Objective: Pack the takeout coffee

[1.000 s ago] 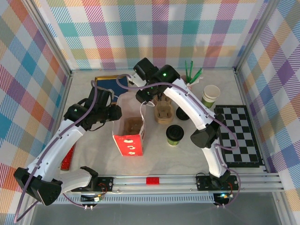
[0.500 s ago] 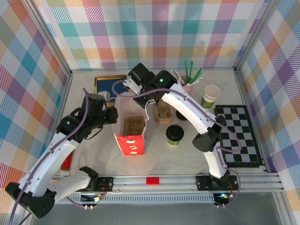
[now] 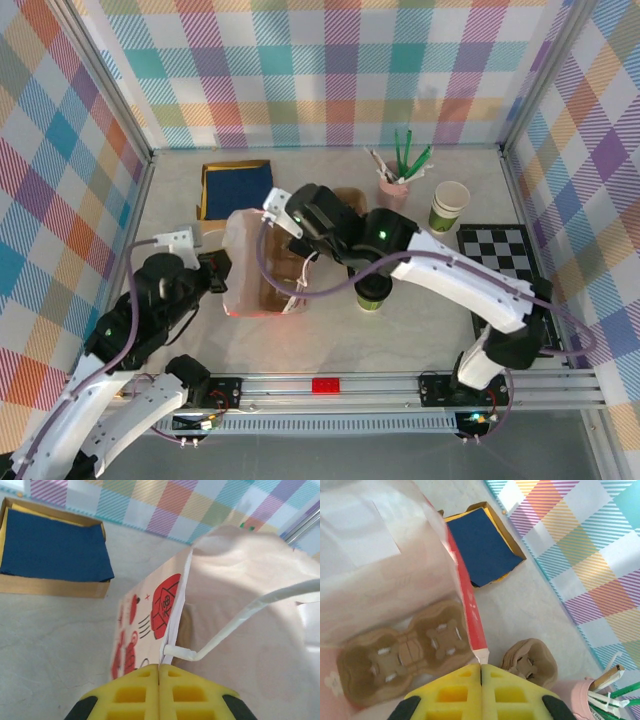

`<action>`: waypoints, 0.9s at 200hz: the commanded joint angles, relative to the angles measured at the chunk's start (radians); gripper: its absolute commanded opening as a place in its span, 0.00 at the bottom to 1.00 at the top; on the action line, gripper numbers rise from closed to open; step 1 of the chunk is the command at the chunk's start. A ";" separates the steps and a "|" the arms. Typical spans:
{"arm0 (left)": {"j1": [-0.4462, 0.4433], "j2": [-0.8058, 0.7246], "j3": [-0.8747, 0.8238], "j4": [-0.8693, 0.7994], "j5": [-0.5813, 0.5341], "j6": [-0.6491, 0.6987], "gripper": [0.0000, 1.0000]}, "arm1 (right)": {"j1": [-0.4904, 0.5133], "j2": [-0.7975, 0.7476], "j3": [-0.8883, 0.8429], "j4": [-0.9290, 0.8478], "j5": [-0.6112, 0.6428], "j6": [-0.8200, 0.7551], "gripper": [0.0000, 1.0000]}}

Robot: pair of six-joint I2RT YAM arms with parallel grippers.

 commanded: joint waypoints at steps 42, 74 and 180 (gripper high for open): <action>-0.028 -0.148 -0.061 0.061 -0.050 0.038 0.00 | 0.020 -0.211 -0.334 0.465 0.046 -0.054 0.00; -0.030 -0.168 -0.070 0.046 -0.062 0.050 0.00 | 0.039 -0.216 -0.362 0.514 0.039 -0.088 0.00; -0.030 0.139 0.085 -0.013 0.144 -0.065 0.00 | 0.005 -0.116 -0.189 0.311 0.028 -0.056 0.01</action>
